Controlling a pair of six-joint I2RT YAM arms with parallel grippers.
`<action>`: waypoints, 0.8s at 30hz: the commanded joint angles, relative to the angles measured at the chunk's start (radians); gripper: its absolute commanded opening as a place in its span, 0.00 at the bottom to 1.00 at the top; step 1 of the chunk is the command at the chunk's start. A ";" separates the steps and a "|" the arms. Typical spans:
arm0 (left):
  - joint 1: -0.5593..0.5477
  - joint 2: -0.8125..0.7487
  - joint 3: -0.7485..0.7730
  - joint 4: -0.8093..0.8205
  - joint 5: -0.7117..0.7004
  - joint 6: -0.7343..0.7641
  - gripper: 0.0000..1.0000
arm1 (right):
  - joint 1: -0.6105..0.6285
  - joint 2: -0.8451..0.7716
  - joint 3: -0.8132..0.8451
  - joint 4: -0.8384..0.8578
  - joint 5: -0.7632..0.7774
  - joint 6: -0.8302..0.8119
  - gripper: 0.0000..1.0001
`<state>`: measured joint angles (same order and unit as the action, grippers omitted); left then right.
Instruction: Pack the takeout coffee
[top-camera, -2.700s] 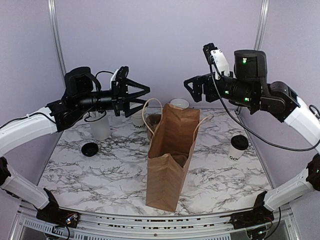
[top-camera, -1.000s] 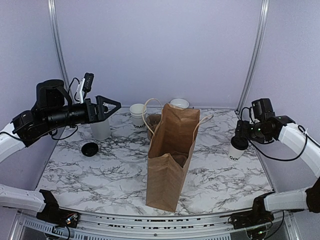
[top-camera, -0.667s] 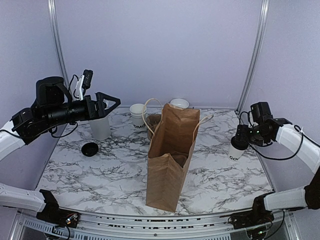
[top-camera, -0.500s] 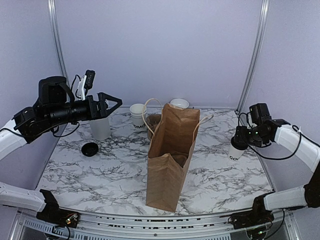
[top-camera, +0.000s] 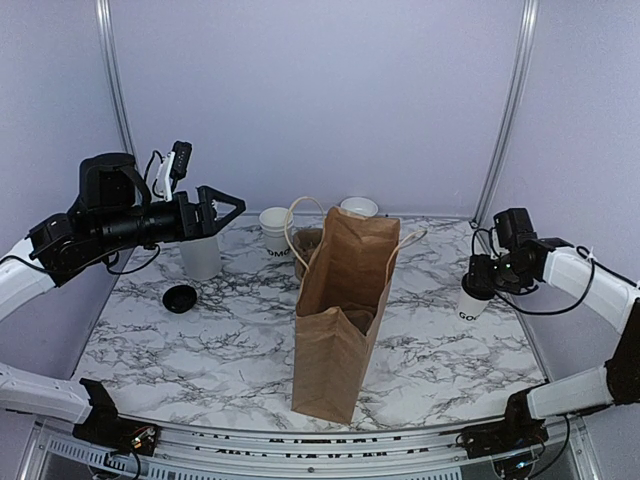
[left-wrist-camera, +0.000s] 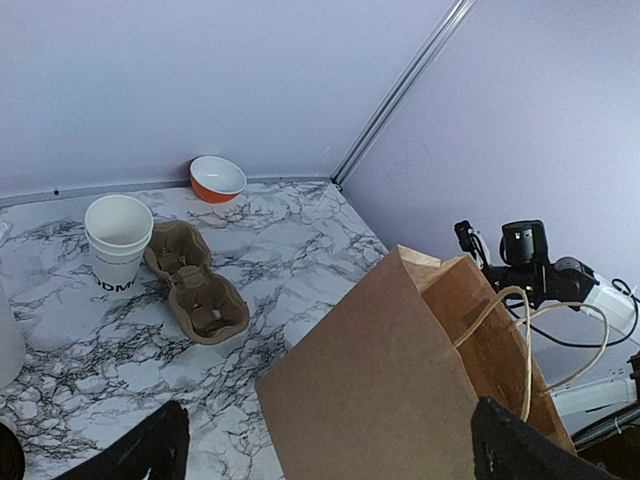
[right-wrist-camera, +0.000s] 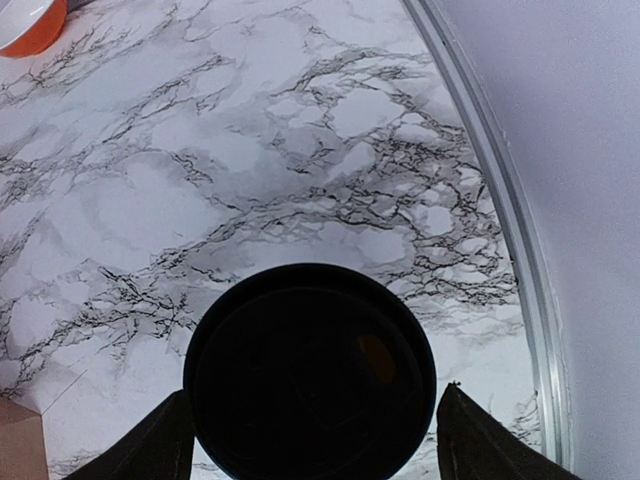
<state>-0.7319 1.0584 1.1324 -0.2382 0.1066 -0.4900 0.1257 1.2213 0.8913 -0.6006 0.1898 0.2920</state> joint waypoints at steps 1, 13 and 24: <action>0.005 0.009 0.030 -0.010 -0.005 -0.006 0.99 | -0.009 0.027 0.025 0.031 0.015 -0.018 0.80; 0.005 0.009 0.031 -0.010 -0.004 -0.009 0.99 | -0.009 0.067 0.028 0.046 0.008 -0.019 0.77; 0.005 0.022 0.035 -0.009 0.006 -0.017 0.99 | -0.009 0.076 0.013 0.052 0.001 -0.022 0.81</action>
<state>-0.7319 1.0702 1.1324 -0.2386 0.1043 -0.5007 0.1249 1.2865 0.8932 -0.5533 0.1909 0.2764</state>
